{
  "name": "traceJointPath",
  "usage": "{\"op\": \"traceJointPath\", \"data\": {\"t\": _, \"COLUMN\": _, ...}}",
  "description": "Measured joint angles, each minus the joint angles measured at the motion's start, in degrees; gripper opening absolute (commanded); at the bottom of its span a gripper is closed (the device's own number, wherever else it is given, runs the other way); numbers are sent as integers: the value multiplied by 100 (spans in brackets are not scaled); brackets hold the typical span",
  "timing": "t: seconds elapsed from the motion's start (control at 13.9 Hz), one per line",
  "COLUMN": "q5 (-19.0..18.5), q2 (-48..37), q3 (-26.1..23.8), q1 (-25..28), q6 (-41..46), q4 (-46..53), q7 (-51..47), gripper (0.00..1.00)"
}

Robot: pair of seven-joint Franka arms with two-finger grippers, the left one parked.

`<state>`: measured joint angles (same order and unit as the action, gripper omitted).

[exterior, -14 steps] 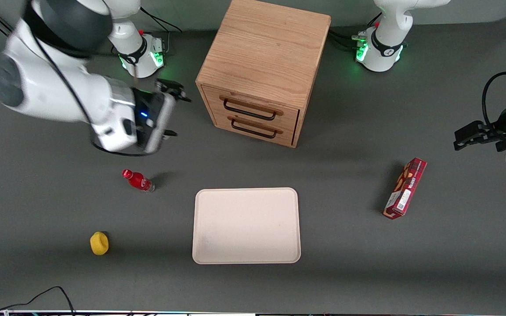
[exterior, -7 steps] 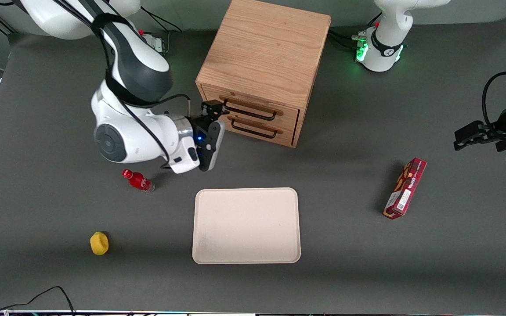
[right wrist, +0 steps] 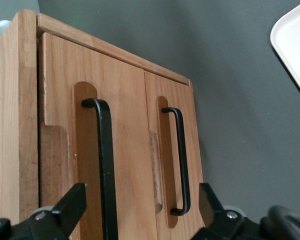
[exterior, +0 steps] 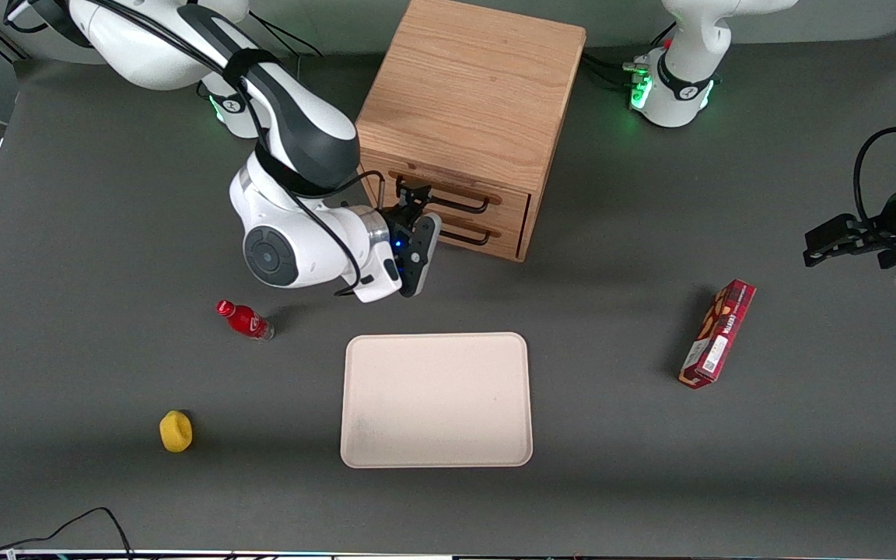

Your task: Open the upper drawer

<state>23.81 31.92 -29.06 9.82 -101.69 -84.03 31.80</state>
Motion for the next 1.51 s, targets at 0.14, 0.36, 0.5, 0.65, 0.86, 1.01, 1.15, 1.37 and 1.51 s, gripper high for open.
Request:
{"op": "traceJointPath", "data": {"t": 0.14, "q5": -1, "q2": 2, "q3": -13, "q1": 24, "q6": -97, "q4": -60, "q7": 0, "gripper": 100}}
{"op": "traceJointPath", "data": {"t": 0.36, "q5": -49, "q2": 18, "q3": -59, "q1": 101, "q6": -398, "q4": -253, "q7": 0, "gripper": 100}}
{"op": "traceJointPath", "data": {"t": 0.5, "q5": -93, "q2": 52, "q3": -72, "q1": 137, "q6": -525, "q4": -335, "q7": 0, "gripper": 100}}
{"op": "traceJointPath", "data": {"t": 0.65, "q5": -99, "q2": 70, "q3": -91, "q1": 140, "q6": -563, "q4": -374, "q7": 0, "gripper": 100}}
{"op": "traceJointPath", "data": {"t": 0.86, "q5": -196, "q2": 100, "q3": -120, "q1": 139, "q6": -578, "q4": -375, "q7": 0, "gripper": 100}}
{"op": "traceJointPath", "data": {"t": 1.01, "q5": -289, "q2": 139, "q3": -145, "q1": 138, "q6": -592, "q4": -342, "q7": -1, "gripper": 100}}
{"op": "traceJointPath", "data": {"t": 1.15, "q5": -577, "q2": 209, "q3": -147, "q1": 135, "q6": -607, "q4": -184, "q7": -80, "gripper": 100}}
{"op": "traceJointPath", "data": {"t": 1.37, "q5": -1026, "q2": 613, "q3": -43, "q1": 96, "q6": -762, "q4": 260, "q7": -186, "gripper": 100}}
{"op": "traceJointPath", "data": {"t": 1.51, "q5": -1041, "q2": 866, "q3": -22, "q1": 55, "q6": -693, "q4": 566, "q7": -186, "gripper": 100}}
